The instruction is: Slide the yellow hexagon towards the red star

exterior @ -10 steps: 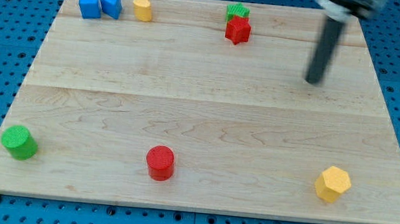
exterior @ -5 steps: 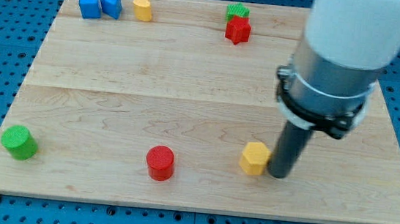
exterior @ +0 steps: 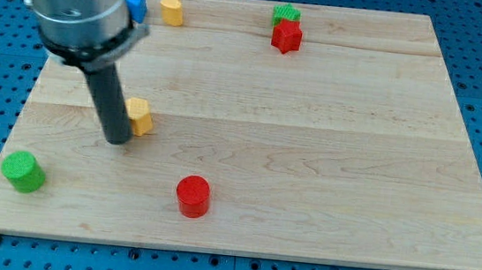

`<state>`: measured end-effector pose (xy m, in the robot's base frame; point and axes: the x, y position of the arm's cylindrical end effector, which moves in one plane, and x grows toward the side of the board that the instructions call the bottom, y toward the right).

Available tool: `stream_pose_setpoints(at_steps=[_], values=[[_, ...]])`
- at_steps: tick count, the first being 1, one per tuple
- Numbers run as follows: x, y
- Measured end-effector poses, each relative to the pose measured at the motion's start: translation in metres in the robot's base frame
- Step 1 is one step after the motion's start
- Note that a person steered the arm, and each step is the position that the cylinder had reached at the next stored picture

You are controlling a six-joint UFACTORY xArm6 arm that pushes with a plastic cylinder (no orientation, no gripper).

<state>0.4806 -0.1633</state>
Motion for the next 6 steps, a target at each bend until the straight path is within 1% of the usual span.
stream_pose_setpoints(at_steps=[1, 2, 3, 4, 5, 6], values=[[-0.047, 0.000], [-0.044, 0.019], [-0.030, 0.045], [-0.073, 0.080], [-0.101, 0.083], [-0.075, 0.048]])
